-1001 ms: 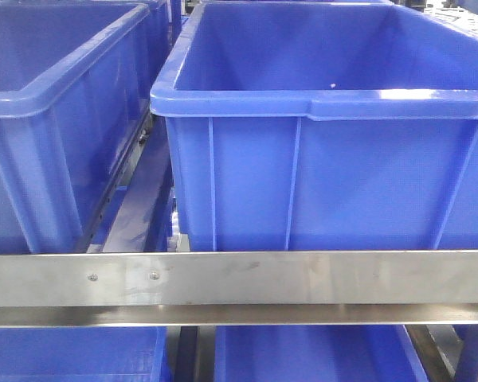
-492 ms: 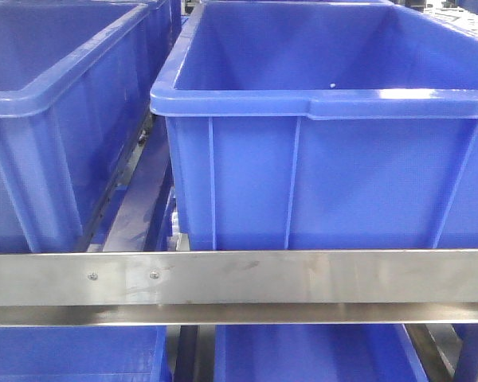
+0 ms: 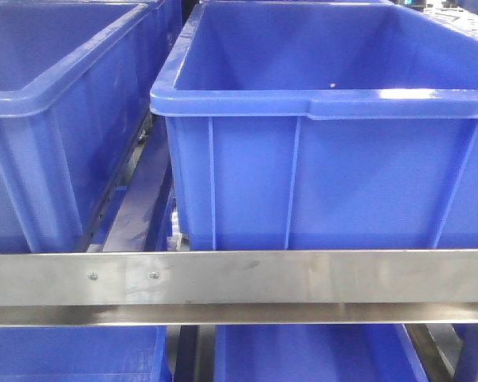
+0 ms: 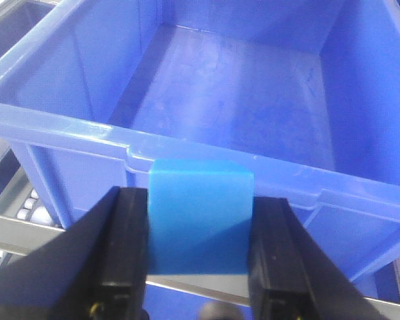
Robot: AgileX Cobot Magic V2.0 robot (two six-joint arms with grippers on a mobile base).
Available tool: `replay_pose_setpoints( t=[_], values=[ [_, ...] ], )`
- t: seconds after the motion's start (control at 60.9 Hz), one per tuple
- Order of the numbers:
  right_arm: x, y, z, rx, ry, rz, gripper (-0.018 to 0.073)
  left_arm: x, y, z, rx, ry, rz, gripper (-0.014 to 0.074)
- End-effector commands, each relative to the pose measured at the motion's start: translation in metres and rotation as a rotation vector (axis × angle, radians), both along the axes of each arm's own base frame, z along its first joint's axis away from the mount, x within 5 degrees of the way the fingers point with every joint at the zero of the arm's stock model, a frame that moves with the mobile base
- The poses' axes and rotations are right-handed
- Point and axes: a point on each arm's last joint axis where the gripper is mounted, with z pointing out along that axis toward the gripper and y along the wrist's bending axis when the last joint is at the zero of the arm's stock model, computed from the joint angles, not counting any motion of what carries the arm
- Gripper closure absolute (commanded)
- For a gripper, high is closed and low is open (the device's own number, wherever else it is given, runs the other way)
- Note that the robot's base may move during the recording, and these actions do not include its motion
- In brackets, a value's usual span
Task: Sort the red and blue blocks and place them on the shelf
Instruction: 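Move both held cubes down over the blue bins on the shelf, then open the right gripper to drop the red cube into its blue bin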
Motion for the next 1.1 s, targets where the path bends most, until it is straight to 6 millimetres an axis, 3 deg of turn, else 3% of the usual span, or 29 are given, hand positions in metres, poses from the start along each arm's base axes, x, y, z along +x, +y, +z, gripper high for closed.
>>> replay_pose_setpoints(
  t=[0.0, 0.394, 0.689, 1.083],
  values=[
    [0.000, -0.001, 0.017, -0.004, -0.122, -0.009, 0.0511, 0.003, -0.002, 0.017, 0.002, -0.109, -0.023, 0.0474],
    [0.000, -0.001, 0.017, 0.004, -0.121, -0.008, 0.0511, 0.003, -0.002, 0.020, 0.002, -0.126, -0.027, 0.0474],
    [0.006, 0.000, 0.020, -0.001, -0.110, -0.007, 0.0511, 0.004, -0.003, 0.057, 0.002, -0.218, -0.030, 0.0474],
    [0.036, 0.002, 0.037, -0.008, -0.092, -0.007, 0.0511, 0.042, -0.005, 0.087, 0.009, -0.211, -0.047, 0.0474]
  ],
)
